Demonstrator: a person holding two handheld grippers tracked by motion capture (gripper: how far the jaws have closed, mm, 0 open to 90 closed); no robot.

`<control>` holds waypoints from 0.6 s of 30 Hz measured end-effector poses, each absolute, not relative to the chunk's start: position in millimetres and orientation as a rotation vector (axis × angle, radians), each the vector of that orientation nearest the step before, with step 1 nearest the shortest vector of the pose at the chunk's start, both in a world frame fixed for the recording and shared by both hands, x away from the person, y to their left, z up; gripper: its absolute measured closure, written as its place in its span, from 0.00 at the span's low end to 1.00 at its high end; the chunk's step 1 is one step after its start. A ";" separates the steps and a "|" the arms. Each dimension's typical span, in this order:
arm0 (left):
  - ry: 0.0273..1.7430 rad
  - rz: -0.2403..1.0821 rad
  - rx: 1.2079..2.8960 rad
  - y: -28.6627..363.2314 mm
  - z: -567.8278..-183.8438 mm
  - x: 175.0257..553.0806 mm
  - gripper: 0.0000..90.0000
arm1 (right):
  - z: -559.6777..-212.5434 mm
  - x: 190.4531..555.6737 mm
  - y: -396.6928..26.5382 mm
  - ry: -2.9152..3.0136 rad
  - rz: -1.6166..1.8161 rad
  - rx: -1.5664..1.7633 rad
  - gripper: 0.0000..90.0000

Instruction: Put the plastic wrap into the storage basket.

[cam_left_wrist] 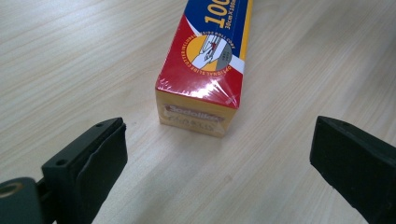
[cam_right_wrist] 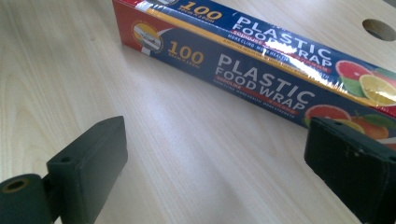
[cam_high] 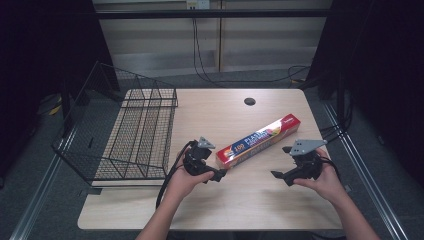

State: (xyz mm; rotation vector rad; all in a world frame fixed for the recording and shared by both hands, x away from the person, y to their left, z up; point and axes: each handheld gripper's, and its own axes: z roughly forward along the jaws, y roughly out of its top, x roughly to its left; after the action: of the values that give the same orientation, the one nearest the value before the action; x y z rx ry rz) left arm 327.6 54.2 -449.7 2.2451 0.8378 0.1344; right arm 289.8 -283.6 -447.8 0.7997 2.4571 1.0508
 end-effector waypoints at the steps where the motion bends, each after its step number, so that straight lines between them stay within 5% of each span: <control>1: 0.851 0.128 2.245 56.0 -450.2 327.6 0.05 | -448.1 292.8 -282.6 2.458 1.049 0.799 0.07; 18: 0.863 0.111 2.250 63.4 -454.3 330.2 0.05 | -444.2 338.2 -265.4 2.563 0.944 0.659 0.05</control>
State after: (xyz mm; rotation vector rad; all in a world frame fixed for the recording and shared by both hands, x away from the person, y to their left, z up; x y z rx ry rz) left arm 330.2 63.4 -454.3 2.2497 0.8628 0.1113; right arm 338.2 -265.4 -444.2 0.6587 2.5625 0.9439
